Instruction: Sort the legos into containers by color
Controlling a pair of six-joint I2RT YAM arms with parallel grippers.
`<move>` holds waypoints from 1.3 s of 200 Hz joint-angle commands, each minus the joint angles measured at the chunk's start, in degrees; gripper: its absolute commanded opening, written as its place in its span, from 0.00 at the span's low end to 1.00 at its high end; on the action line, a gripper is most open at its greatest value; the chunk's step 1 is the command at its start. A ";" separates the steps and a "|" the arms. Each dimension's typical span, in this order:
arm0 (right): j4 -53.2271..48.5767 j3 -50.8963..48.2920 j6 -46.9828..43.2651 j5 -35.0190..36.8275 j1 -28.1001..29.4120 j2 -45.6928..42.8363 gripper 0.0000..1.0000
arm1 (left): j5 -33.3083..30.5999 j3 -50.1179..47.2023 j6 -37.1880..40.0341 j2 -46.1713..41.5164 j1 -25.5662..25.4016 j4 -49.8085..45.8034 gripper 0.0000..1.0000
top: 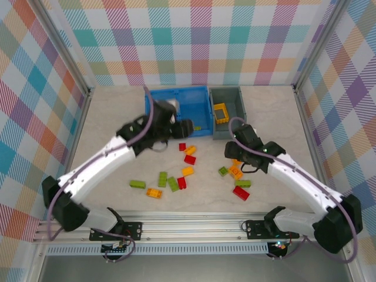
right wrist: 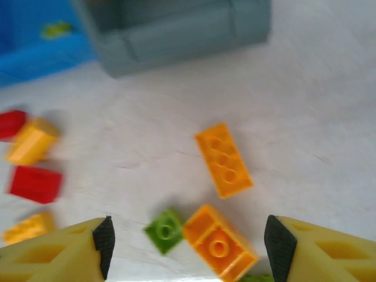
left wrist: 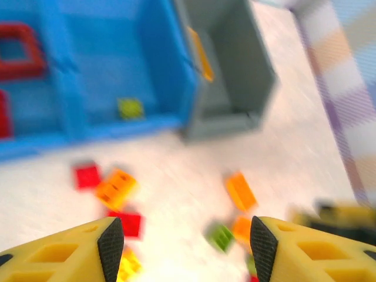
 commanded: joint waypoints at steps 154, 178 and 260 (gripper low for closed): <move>2.09 9.89 -15.25 -15.09 -11.53 31.47 0.53 | -30.58 -18.23 -15.30 -3.69 -33.30 16.06 0.67; 2.44 8.38 -14.91 -14.75 -11.53 30.99 0.51 | -30.46 -18.34 -15.42 -3.76 -33.26 16.07 0.67; 2.50 7.30 -14.07 -10.32 -10.03 23.61 0.27 | -30.98 -16.58 -14.58 -3.13 -33.14 12.86 0.66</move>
